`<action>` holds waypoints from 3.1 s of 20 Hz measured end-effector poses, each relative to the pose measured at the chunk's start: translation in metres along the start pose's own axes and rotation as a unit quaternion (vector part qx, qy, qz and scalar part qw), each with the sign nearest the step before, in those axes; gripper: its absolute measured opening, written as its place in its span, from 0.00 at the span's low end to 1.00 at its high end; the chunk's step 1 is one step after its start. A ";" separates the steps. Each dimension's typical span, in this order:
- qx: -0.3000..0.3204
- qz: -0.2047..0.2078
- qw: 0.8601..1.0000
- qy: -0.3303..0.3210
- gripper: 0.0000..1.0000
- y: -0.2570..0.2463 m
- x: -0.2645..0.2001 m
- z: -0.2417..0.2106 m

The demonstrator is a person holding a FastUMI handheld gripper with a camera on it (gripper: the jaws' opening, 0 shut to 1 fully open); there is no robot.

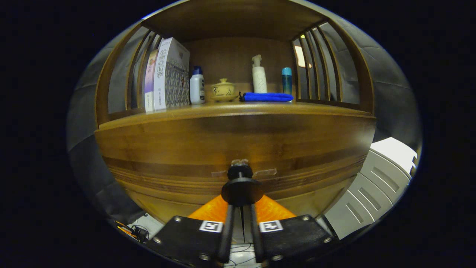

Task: Pull open the drawer, take out the items inside it, and place them on the countertop above the cabinet.

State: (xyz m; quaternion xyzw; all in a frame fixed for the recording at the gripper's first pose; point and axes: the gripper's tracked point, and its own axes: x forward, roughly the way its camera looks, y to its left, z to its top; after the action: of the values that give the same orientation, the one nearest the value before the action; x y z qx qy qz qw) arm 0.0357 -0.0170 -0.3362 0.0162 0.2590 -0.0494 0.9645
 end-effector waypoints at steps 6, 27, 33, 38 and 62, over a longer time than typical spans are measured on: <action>-0.022 -0.023 0.999 -0.037 0.24 0.005 -0.014 0.004; 0.021 -0.042 0.997 -0.057 0.40 -0.017 -0.014 0.042; 0.006 -0.030 0.998 -0.048 0.32 -0.018 -0.025 0.037; 0.010 -0.024 0.998 -0.049 0.32 -0.020 -0.058 0.024; 0.031 -0.011 0.999 -0.020 0.32 -0.015 -0.170 -0.030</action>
State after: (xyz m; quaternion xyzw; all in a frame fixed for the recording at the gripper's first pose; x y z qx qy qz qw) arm -0.1272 -0.0150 -0.2765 0.0421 0.2385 -0.0685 0.9678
